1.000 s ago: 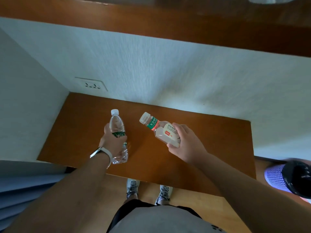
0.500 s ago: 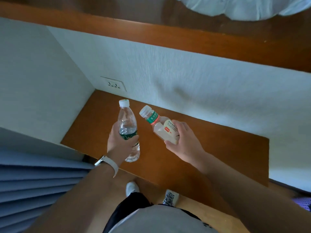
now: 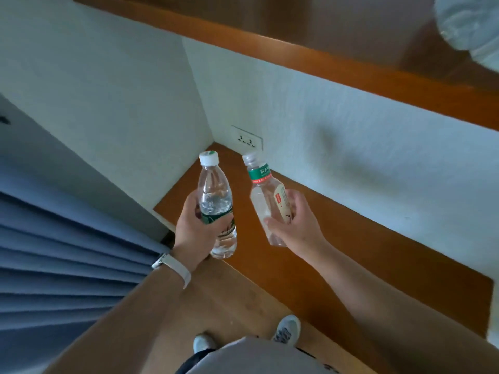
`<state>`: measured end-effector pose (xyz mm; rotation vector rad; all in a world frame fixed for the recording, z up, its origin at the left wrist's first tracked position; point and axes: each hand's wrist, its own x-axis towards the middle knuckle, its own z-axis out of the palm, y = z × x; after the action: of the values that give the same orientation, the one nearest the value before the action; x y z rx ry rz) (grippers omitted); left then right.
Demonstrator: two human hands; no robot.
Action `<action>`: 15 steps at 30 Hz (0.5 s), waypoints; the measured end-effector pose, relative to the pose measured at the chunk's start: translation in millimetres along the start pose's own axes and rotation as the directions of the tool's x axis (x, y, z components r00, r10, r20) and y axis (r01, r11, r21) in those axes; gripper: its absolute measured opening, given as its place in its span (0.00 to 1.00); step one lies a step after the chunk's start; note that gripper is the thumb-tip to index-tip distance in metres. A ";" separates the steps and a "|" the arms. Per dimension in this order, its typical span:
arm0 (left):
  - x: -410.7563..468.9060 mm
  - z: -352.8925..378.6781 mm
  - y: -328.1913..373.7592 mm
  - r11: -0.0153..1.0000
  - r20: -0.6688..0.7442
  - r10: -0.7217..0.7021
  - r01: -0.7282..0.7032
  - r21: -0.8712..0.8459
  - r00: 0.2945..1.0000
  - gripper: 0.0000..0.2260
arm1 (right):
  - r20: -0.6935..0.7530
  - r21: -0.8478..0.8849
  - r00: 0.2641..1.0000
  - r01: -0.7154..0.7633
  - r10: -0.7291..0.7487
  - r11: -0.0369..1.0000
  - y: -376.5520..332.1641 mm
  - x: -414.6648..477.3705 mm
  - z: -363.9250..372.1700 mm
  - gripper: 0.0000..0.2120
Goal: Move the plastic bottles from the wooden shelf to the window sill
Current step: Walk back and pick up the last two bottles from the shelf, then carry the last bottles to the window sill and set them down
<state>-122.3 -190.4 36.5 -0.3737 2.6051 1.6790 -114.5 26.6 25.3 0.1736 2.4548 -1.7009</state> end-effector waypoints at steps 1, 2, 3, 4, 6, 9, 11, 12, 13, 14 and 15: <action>-0.2 -10.6 -0.5 1.000 -0.013 0.003 -0.003 -0.007 1.000 0.30 | 0.005 0.016 1.000 -0.003 0.003 1.000 -7.3 1.3 7.6 0.30; -0.1 -22.0 -1.7 1.000 -0.020 0.011 -0.011 -0.010 1.000 0.29 | 0.009 0.027 1.000 -0.004 0.004 1.000 -14.2 2.5 16.2 0.30; 0.3 -34.0 -3.5 1.000 -0.025 0.019 -0.019 -0.009 1.000 0.29 | 0.011 0.031 1.000 0.000 0.000 1.000 -21.4 3.1 25.2 0.30; 0.8 -46.4 -5.2 1.000 -0.031 0.026 -0.026 -0.009 0.999 0.29 | 0.015 0.029 1.000 0.009 -0.009 1.000 -29.1 3.4 34.9 0.29; 3.1 -73.7 -11.1 0.999 -0.045 0.039 -0.040 -0.017 0.998 0.29 | 0.032 0.032 0.999 0.020 -0.021 0.999 -43.7 3.8 57.1 0.30; 7.5 -115.7 -26.3 0.996 -0.078 0.029 -0.035 -0.076 0.997 0.29 | 0.060 0.063 0.998 0.015 -0.018 0.998 -64.8 3.1 94.2 0.33; 7.9 -143.1 -37.6 0.992 -0.103 0.025 -0.037 -0.118 0.994 0.28 | 0.079 0.071 0.997 0.021 -0.026 0.997 -77.0 2.2 121.0 0.33; 7.0 -156.8 -43.0 0.991 -0.115 0.025 -0.040 -0.129 0.993 0.27 | 0.088 0.072 0.996 0.024 -0.030 0.997 -83.6 1.1 134.8 0.33; 6.2 -170.5 -49.3 0.989 -0.126 0.023 -0.041 -0.145 0.992 0.27 | 0.095 0.069 0.995 0.027 -0.034 0.997 -90.1 -0.1 148.6 0.33; 5.4 -184.2 -56.1 0.984 -0.135 0.015 -0.039 -0.174 0.991 0.27 | 0.104 0.066 0.994 0.033 -0.040 0.997 -96.7 -1.6 162.4 0.33; 4.6 -198.3 -63.9 0.978 -0.144 0.007 -0.037 -0.206 0.990 0.28 | 0.114 0.063 0.992 0.040 -0.047 0.997 -103.2 -3.3 176.6 0.33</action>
<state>-91.1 -394.9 62.2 -0.4896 2.5415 2.0112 -119.7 -175.0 59.7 0.0277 2.3421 -1.7516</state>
